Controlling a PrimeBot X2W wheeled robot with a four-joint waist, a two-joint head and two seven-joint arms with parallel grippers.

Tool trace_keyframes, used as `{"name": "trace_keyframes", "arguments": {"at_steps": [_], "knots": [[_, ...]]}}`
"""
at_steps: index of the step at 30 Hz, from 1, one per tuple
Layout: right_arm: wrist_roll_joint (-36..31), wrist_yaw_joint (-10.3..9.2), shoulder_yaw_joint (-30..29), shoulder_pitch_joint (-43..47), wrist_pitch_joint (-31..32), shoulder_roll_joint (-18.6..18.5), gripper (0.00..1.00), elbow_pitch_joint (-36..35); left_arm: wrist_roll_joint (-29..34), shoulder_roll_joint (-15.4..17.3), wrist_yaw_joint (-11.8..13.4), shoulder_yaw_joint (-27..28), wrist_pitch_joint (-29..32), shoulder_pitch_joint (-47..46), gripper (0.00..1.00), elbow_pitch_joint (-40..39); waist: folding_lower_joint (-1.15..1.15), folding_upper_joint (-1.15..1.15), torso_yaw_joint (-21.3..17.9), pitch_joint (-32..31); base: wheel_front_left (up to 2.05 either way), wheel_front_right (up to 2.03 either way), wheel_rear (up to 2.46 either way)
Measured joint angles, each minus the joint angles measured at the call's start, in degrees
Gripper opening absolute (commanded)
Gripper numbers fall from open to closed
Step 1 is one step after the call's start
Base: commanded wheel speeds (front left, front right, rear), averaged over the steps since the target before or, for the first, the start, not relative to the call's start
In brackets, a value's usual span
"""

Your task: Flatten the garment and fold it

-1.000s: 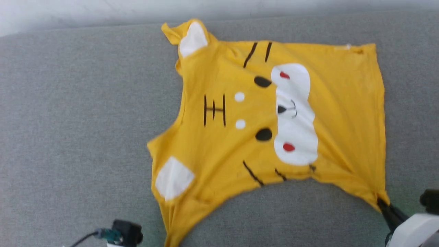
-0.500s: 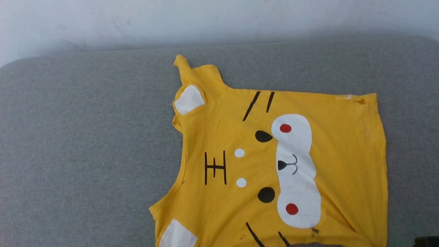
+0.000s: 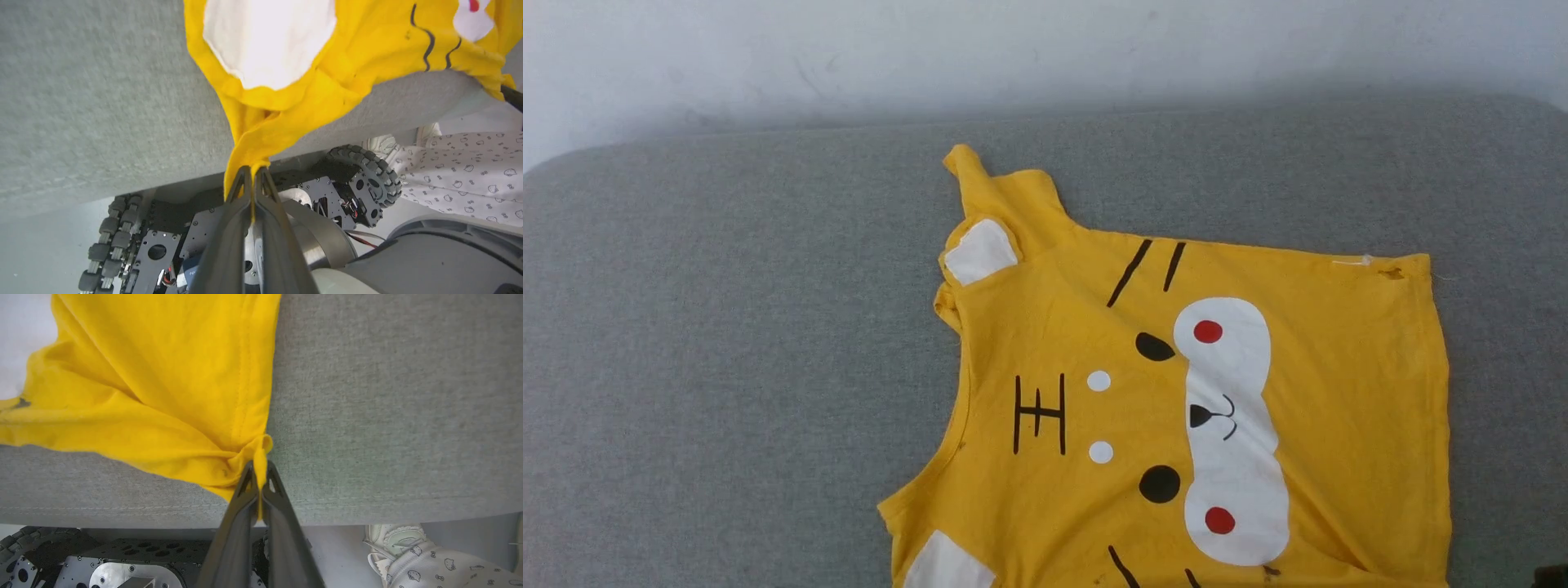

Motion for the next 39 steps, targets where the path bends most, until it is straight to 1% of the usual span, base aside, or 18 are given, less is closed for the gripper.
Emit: {"name": "trace_keyframes", "arguments": {"at_steps": [8,16,22,26,32,38,39], "knots": [[0.53,-0.01,-2.41,-5.32,-2.46,-0.43,0.00,-3.56,6.56,1.36,-0.18,3.70,-5.30,-7.22,0.00,-3.48,0.01,0.00,-0.55,1.87,0.00,0.00,0.00],[0.11,-0.01,-3.99,-13.56,-3.12,-0.53,0.00,-6.58,13.26,1.24,-1.00,7.38,-11.56,-17.03,0.00,-4.71,0.01,0.00,-1.50,5.68,0.00,0.00,0.00],[-0.55,-0.01,-4.09,-20.62,-3.92,-1.12,0.00,-6.47,15.74,-0.48,-1.71,9.09,-16.26,-21.93,0.00,-2.45,0.02,0.00,-2.28,9.44,0.00,0.00,0.00],[-1.27,0.00,-4.00,-24.06,-4.64,-1.40,0.00,-4.89,15.83,-1.92,-2.34,9.66,-18.86,-23.68,0.00,0.24,0.02,0.00,-2.79,11.82,0.00,0.00,0.00],[-2.20,-0.01,-2.94,-26.74,-5.66,-1.43,0.00,0.09,15.79,-4.58,-4.64,9.64,-22.58,-26.25,0.00,7.01,0.01,0.00,-3.10,14.76,0.00,0.00,0.00],[-2.26,-0.01,-1.49,-28.49,-7.82,-1.48,0.00,4.26,16.11,-8.16,-6.97,9.43,-27.92,-29.74,0.00,13.44,0.01,0.00,-2.76,16.67,0.00,0.00,0.00],[-2.25,-0.01,-1.22,-28.77,-8.11,-1.58,0.05,4.70,16.10,-8.61,-7.36,9.12,-27.98,-30.05,0.02,14.36,0.01,0.00,-2.69,16.86,0.00,0.00,0.00]]}}
